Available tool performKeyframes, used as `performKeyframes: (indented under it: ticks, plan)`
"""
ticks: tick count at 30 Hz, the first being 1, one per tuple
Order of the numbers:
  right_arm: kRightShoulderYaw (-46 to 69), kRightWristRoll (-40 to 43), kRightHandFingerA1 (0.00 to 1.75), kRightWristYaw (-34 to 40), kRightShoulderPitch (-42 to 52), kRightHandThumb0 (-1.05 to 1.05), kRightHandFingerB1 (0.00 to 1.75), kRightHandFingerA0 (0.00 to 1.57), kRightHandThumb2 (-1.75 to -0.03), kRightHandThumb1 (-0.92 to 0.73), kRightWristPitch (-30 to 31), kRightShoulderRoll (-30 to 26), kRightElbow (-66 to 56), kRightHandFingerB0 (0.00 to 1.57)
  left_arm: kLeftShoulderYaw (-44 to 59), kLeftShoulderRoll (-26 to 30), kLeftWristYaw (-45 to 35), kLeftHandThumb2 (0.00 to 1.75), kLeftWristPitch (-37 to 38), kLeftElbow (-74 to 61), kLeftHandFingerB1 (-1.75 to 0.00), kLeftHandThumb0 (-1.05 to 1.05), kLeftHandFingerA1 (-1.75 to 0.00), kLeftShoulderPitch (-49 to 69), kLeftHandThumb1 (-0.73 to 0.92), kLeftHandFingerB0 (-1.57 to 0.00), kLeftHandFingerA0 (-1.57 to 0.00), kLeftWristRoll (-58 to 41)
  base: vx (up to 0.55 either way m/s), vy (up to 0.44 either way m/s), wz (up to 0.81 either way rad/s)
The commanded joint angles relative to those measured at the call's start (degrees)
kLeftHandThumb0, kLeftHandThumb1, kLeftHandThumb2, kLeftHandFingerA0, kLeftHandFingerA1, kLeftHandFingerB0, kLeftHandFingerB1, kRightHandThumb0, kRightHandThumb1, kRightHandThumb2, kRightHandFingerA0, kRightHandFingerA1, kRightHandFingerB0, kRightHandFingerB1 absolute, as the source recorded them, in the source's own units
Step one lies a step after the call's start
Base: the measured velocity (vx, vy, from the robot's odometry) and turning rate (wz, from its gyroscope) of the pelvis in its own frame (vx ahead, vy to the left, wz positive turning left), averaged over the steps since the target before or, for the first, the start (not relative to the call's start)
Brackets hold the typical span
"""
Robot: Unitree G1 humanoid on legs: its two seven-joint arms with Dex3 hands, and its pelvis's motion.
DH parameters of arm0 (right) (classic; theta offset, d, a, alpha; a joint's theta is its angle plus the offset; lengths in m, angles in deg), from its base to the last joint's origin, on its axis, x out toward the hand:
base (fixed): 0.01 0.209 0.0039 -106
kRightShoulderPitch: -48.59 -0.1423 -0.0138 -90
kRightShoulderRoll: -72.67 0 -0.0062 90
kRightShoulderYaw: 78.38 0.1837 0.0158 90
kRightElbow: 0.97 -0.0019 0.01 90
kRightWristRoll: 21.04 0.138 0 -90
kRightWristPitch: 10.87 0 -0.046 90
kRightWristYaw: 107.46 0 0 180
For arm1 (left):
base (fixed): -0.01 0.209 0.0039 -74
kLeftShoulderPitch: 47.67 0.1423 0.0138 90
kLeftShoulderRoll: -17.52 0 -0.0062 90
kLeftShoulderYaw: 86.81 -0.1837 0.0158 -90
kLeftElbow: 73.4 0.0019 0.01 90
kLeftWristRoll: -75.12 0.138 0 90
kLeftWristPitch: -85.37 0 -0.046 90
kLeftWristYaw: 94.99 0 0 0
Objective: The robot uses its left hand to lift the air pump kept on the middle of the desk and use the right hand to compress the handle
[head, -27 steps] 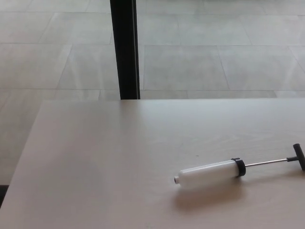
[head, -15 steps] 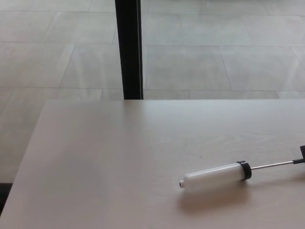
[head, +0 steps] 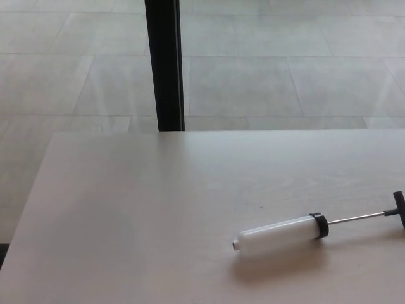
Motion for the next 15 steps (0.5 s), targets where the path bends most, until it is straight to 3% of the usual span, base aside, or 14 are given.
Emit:
performKeyframes:
  ticks: [1,3,6,7,8,9,11,12,14,15]
  plan:
    - [-3.00,2.66,0.71,-6.15,2.16,-0.60,0.36,0.30,-0.65,-0.85,7.64,0.06,-0.14,0.29,-3.70,-0.14,-0.65,0.65,-2.07,-2.84,-0.38,-0.50,-0.53,-1.28,0.86,-0.13,-0.20,-0.51,0.00,0.000,0.00]
    - [-4.97,1.79,0.71,-7.14,3.54,-0.59,0.41,0.42,-0.65,-0.87,7.35,-0.41,0.59,0.38,-6.86,-1.55,-1.22,0.64,-3.15,-5.81,-0.40,-0.50,-0.54,-2.59,0.81,-0.17,-0.22,0.33,0.00,0.000,0.00]
    - [-6.94,1.72,0.75,-9.21,5.47,-0.59,0.40,0.43,-0.66,-0.87,6.88,-0.68,2.02,0.38,-10.76,-3.62,-0.47,0.64,-5.15,-10.46,-0.41,-0.52,-0.56,-3.79,0.81,-0.20,-0.25,0.87,-0.01,-0.005,0.04]
    - [-7.31,1.91,0.73,-8.62,5.78,-0.58,0.54,0.45,-1.03,-0.69,6.84,-0.70,2.08,0.33,-13.30,-4.15,-0.79,0.64,-5.96,-11.96,-0.40,-0.53,-0.54,-4.12,0.84,-0.22,-0.26,2.07,0.00,0.000,0.00]
    - [-7.13,2.64,0.72,-9.10,6.43,-0.58,0.54,0.43,-1.03,-0.69,6.81,-0.69,2.18,0.32,-14.65,-5.38,-0.62,0.64,-6.53,-14.41,-0.41,-0.54,-0.56,-4.20,0.81,-0.22,-0.26,1.85,0.00,0.000,0.00]
    - [-7.26,2.72,0.76,-8.63,6.70,-0.57,0.43,0.43,-0.66,-0.87,6.81,-0.65,2.02,0.41,-16.17,-6.27,-0.87,0.63,-6.91,-16.46,-0.43,-0.55,-0.59,-4.01,0.81,-0.22,-0.27,2.30,0.00,0.000,0.00]
    - [-7.83,2.69,0.73,-8.42,7.33,-0.58,0.40,0.42,-0.65,-0.88,5.97,-0.33,1.94,0.37,-21.66,-8.08,-2.11,0.61,-9.16,-23.03,-0.41,-0.60,-0.60,-3.55,0.77,-0.23,-0.26,4.15,0.00,0.000,0.00]
    - [-8.05,2.76,0.70,-8.84,7.53,-0.59,0.40,0.38,-0.66,-0.89,5.86,-0.31,1.88,0.35,-23.66,-8.70,-2.63,0.90,-9.91,-25.48,-0.48,-0.64,-0.61,-3.36,0.59,-0.12,-0.23,4.57,0.00,0.000,0.00]
    - [-8.05,3.06,0.69,-8.33,7.24,-0.59,0.40,0.38,-0.66,-0.89,6.12,-0.44,2.47,0.34,-28.49,-11.58,-3.52,0.89,-11.87,-31.44,-0.50,-0.66,-0.60,-4.10,0.58,-0.20,-0.25,5.17,0.00,0.000,0.00]
    - [-7.38,3.68,0.71,-6.91,6.75,-0.58,0.42,0.40,-0.66,-0.86,6.30,-0.54,2.98,0.38,-30.87,-13.12,-3.57,0.97,-13.81,-35.61,-0.51,-0.59,-0.64,-4.01,0.55,-0.14,-0.31,5.22,0.00,0.000,0.00]
